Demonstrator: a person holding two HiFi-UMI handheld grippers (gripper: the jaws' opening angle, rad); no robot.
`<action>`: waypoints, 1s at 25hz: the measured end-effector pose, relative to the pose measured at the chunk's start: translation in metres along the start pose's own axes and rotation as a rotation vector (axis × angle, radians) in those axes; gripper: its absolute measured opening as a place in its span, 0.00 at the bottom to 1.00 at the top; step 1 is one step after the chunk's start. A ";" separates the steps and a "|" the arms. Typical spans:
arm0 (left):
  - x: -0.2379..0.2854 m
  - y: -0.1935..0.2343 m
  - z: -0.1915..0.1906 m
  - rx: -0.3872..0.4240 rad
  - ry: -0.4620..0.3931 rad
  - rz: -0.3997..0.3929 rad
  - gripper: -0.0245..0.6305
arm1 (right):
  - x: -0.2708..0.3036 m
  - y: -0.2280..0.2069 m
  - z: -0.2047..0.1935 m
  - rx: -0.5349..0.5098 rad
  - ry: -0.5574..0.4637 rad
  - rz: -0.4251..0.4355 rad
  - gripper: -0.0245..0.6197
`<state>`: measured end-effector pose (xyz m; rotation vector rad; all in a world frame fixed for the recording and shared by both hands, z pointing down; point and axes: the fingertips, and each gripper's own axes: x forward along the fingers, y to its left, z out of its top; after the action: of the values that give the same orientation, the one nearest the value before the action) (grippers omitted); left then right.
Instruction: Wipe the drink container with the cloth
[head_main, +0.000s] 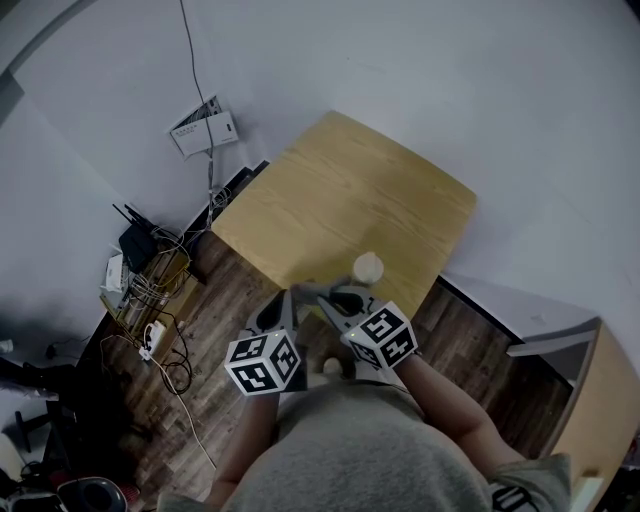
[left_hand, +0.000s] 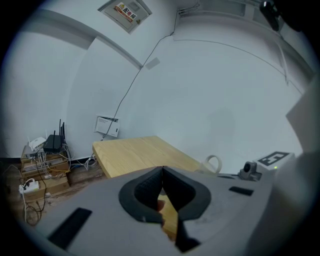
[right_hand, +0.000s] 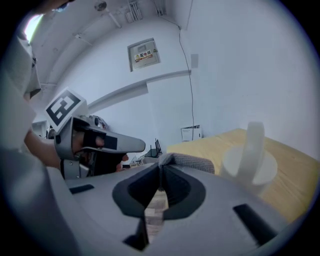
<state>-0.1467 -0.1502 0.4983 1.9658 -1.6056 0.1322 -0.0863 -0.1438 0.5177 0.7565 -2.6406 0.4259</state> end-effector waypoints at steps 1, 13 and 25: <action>0.000 0.000 0.000 0.000 0.000 0.001 0.04 | 0.000 -0.003 0.004 -0.002 -0.008 -0.009 0.05; 0.003 -0.004 -0.003 0.006 0.011 -0.016 0.04 | -0.009 -0.025 0.002 0.043 -0.036 -0.155 0.05; 0.003 -0.008 -0.006 0.012 0.021 -0.022 0.04 | -0.023 -0.045 -0.035 0.160 -0.003 -0.241 0.05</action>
<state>-0.1373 -0.1489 0.5019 1.9843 -1.5730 0.1536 -0.0342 -0.1569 0.5473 1.1110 -2.4983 0.5714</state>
